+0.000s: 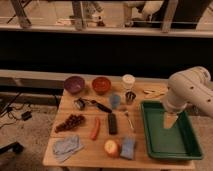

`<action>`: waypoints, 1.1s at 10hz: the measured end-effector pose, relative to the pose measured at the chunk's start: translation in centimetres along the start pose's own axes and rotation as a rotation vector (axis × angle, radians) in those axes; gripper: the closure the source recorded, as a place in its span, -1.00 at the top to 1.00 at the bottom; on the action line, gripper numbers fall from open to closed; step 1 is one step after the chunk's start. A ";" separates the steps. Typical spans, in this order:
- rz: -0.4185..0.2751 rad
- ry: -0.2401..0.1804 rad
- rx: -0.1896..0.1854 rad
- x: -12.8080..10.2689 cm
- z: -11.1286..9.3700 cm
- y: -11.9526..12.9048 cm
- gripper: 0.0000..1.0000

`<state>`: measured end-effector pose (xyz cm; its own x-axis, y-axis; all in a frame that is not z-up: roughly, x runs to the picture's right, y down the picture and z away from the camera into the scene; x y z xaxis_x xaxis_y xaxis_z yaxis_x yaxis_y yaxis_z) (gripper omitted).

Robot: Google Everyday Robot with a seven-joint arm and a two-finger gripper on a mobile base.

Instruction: Place fork in red bowl

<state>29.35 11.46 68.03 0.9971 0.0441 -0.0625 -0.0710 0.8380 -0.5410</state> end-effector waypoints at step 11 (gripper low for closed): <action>0.056 -0.005 0.015 -0.9 0.8 -0.6 0.60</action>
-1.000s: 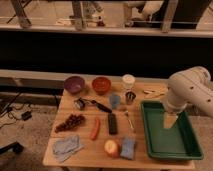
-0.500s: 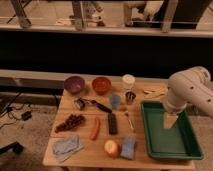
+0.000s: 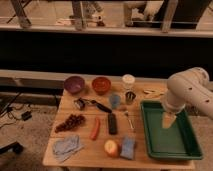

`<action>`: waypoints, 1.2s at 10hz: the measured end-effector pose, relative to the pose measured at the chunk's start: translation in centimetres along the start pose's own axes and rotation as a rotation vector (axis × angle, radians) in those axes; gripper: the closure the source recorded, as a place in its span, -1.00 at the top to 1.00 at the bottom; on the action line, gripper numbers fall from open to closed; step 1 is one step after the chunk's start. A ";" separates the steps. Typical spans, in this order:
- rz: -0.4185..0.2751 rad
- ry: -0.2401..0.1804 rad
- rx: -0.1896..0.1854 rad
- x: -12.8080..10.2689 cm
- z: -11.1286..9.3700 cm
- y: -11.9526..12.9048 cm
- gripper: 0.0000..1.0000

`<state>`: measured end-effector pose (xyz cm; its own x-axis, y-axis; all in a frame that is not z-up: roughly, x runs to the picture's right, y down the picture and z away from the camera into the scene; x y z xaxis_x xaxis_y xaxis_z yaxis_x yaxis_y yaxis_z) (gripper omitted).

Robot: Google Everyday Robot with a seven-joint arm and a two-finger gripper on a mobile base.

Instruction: Place fork in red bowl

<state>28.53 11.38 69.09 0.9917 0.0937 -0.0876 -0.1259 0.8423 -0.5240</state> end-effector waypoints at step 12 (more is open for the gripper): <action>0.297 -0.078 0.051 -9.8 5.0 -3.3 0.60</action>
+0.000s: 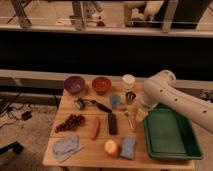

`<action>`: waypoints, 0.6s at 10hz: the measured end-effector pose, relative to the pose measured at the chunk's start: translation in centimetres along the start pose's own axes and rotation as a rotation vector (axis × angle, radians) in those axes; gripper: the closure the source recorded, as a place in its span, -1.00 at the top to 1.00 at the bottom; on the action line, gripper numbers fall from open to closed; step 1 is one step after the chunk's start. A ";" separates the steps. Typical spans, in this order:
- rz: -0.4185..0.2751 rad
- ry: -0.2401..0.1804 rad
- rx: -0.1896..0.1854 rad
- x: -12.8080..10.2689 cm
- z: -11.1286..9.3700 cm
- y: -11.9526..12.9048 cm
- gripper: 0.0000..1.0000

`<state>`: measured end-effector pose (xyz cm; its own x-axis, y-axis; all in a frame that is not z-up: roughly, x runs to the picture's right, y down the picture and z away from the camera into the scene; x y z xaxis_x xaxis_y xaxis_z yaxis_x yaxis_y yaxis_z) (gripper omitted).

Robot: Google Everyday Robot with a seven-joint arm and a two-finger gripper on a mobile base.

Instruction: Place fork in red bowl

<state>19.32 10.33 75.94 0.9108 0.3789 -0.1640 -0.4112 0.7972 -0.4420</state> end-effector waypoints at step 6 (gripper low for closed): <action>0.068 -0.023 -0.042 -4.6 2.1 2.3 0.60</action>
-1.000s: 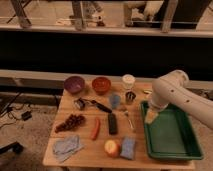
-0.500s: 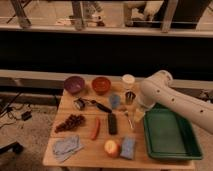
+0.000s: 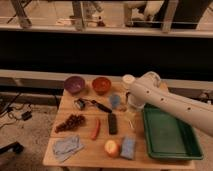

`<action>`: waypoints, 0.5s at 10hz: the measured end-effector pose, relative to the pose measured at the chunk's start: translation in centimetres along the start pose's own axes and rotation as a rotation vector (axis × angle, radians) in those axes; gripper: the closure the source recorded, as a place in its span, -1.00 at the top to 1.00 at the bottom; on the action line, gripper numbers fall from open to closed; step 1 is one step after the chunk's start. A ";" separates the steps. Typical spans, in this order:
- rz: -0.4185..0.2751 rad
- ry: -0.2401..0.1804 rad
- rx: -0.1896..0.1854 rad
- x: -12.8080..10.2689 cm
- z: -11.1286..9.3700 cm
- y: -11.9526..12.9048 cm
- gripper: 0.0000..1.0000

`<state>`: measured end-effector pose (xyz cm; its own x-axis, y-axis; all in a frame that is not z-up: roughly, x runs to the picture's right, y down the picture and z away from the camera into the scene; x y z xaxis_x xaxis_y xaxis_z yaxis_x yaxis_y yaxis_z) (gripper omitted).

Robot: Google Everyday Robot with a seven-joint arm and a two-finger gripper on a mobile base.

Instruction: Place fork in red bowl

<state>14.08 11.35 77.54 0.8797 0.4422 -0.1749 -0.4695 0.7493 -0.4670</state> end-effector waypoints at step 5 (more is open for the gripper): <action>0.036 0.019 -0.030 0.6 3.4 0.9 0.60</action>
<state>13.95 13.97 79.99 0.8635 0.4591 -0.2091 -0.4991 0.7174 -0.4860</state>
